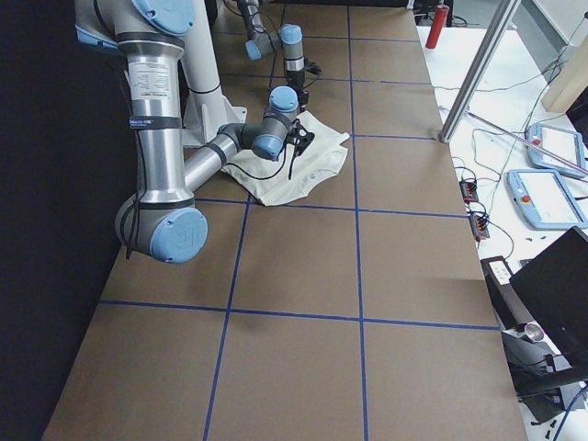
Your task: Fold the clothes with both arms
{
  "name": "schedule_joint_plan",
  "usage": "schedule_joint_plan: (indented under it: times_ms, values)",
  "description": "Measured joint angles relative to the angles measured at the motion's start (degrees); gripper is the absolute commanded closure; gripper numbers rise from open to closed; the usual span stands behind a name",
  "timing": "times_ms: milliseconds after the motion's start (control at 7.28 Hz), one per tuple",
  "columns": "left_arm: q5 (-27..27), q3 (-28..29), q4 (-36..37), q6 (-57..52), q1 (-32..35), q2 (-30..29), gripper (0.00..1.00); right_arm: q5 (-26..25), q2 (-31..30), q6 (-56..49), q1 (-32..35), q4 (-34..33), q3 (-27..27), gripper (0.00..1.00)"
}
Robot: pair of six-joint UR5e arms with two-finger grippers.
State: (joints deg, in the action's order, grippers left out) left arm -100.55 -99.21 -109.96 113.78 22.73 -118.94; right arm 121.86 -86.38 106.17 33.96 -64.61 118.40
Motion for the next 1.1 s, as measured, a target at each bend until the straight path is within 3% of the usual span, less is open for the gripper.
schedule_joint_plan:
  times_ms: [412,687,1100]
  values:
    - [0.71,2.01,0.02,-0.43,0.06,-1.02,0.54,-0.35,0.08,0.05,-0.38,0.01,-0.20,0.00]
    - [1.06,2.50,0.23,-0.50,0.14,-0.71,1.00,-0.69,0.17,0.14,-0.76,0.01,-0.32,0.00]
    - [1.89,2.46,2.16,-1.89,0.70,-0.66,1.00,-2.26,0.47,0.23,-1.32,0.01,-0.36,0.00]
